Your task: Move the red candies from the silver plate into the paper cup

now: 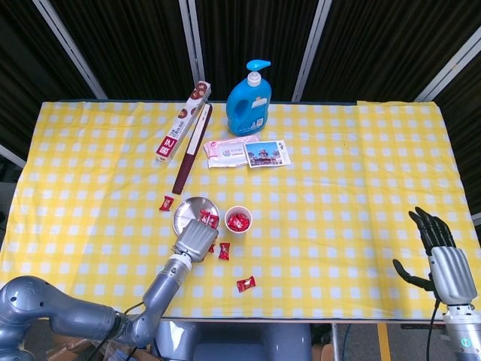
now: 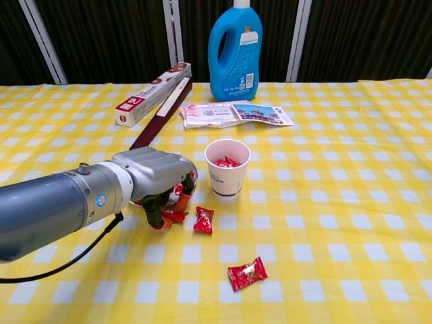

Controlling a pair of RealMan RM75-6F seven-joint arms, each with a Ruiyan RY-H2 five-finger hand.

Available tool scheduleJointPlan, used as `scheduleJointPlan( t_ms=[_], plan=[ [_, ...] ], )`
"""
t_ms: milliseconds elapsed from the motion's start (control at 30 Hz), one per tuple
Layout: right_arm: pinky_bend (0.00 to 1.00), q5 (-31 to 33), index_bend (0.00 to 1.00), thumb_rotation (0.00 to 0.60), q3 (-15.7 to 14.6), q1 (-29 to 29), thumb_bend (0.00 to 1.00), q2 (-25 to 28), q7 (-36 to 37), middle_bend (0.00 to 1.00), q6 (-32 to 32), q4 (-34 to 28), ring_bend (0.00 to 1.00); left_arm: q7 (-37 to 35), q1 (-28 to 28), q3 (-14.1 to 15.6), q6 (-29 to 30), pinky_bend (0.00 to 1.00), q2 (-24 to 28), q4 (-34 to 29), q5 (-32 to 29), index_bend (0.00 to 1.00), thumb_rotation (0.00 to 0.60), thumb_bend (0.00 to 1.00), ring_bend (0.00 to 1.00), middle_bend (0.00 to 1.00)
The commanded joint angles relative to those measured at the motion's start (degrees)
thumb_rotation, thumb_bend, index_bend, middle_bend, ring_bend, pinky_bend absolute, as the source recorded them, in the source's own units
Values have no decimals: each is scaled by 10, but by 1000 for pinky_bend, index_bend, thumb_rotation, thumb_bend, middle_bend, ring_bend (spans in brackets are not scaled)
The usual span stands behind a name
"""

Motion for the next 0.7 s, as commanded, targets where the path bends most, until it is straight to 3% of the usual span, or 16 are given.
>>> scheduleJointPlan(
  t_ms=[33, 167, 333, 567, 700],
  plan=[
    [0, 0, 0, 600, 0, 0, 360, 0, 0, 0, 0, -1, 0, 2, -1, 0, -1, 1000, -1, -1, -2, 516, 600, 373, 1000, 1000],
    [0, -1, 0, 600, -1, -1, 360, 1, 0, 0, 1, -1, 0, 2, 0, 2, 0, 1000, -3, -4, 4, 598, 600, 427, 1000, 1000],
    [0, -1, 0, 600, -1, -1, 360, 1, 0, 0, 1, -1, 0, -4, 3, 1, 3, 1000, 1, -14, 17, 616, 600, 441, 1000, 1000],
    [0, -1, 0, 600, -1, 0, 360, 0, 1, 0, 0, -1, 0, -20, 0, -28, 21, 1000, 28, -64, 57, 601, 600, 441, 1000, 1000],
    [0, -1, 0, 600, 0, 0, 361, 0, 1, 0, 0, -1, 0, -33, -7, -61, 32, 1000, 41, -89, 81, 585, 600, 440, 1000, 1000]
  ],
)
